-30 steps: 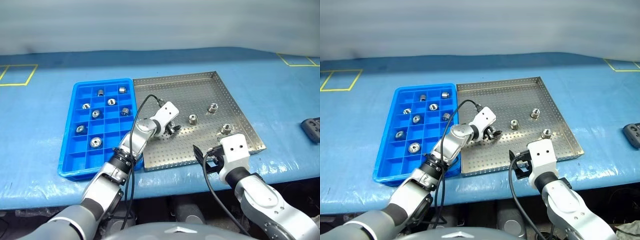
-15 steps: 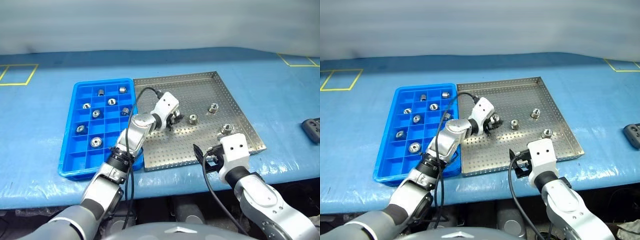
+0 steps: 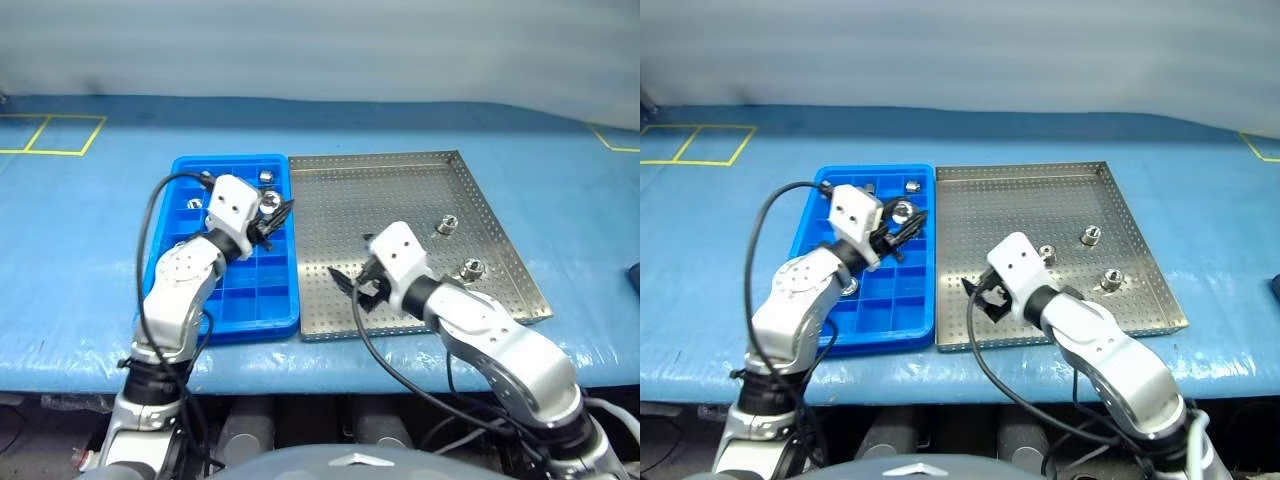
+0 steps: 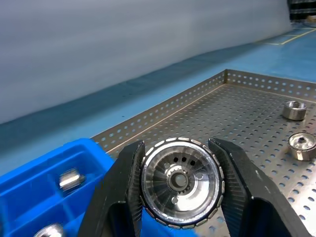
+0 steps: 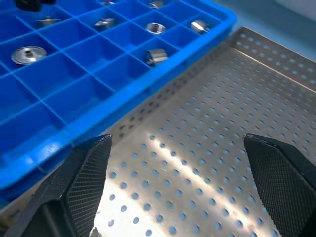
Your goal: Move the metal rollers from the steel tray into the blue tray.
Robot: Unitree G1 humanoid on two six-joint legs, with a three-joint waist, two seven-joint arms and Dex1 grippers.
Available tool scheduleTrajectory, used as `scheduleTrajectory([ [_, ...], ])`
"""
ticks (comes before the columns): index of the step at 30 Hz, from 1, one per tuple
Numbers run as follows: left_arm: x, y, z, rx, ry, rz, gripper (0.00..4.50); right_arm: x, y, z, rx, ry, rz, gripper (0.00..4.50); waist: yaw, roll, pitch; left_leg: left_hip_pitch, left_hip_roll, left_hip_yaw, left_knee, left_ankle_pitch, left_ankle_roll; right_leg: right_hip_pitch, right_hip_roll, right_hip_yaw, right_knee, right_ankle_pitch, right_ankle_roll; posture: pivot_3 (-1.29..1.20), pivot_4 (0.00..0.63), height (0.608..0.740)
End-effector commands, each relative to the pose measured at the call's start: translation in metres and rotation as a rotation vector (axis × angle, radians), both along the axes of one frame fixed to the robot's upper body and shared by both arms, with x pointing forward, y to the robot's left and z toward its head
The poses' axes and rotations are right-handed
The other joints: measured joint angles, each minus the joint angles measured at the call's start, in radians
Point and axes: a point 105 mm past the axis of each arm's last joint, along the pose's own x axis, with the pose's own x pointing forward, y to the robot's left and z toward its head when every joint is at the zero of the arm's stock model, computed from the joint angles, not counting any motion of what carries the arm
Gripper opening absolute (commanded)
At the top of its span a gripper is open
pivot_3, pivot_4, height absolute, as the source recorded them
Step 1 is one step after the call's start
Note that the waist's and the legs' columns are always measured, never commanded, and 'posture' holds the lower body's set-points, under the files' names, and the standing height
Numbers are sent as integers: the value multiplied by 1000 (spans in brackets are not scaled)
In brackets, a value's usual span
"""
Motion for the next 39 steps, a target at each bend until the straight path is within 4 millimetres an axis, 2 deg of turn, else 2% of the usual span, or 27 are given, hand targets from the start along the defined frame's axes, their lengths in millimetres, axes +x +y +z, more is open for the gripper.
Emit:
scheduleTrajectory([
  [1,-12,29,10,30,-35,130,1749,-3,22,6,9,-33,133,4500,17,0,0,0,0,0,0,0,0,0,0,0,0,0,0,293,150,740],
  [7,-34,58,-9,80,50,234,1749,-1,48,2,5,-54,266,4500,69,0,0,-1,1,-2,1,0,0,0,-1,-4,0,0,-1,353,150,740],
  [13,-48,65,-32,81,149,263,1749,-4,61,-2,7,-54,342,4500,101,0,0,-1,1,-2,0,0,-1,-1,-4,-6,0,-1,-2,382,150,740],
  [21,-61,73,-49,93,246,275,1749,-5,60,-3,13,-53,343,4500,125,0,0,-3,-1,-4,-3,0,-1,-2,-8,-13,-1,-3,-5,373,150,740],
  [27,-74,71,-53,89,301,233,1749,-5,56,-4,15,-48,321,4500,123,0,0,-3,-1,-4,-4,0,-1,-2,-9,-13,-1,-4,-5,364,150,740],
  [29,-77,71,-51,90,312,230,2476,-6,55,-5,17,-46,314,4500,123,0,0,-3,-1,-4,-5,0,-1,-3,-9,-13,-1,-4,-5,364,150,740],
  [30,-77,72,-50,85,315,229,2668,-6,54,-5,18,-45,310,4500,123,0,0,-3,-1,-5,-5,0,-2,-2,-9,-14,-2,-4,-5,364,150,740],
  [32,-78,71,-49,80,318,226,3334,-6,53,-5,20,-44,305,4500,122,0,0,-3,-1,-5,-5,0,-2,-2,-9,-14,-2,-4,-5,354,150,740],
  [35,-71,66,-42,78,288,205,4378,-6,51,-5,23,-46,287,4500,120,0,0,-3,0,-5,-5,0,-2,-3,-9,-14,-1,-4,-5,354,150,740],
  [39,-56,51,-22,20,194,154,4462,-4,42,-2,35,-52,226,4500,125,0,0,-3,0,-7,-4,0,-3,-3,-9,-17,-1,-4,-6,329,150,740],
])
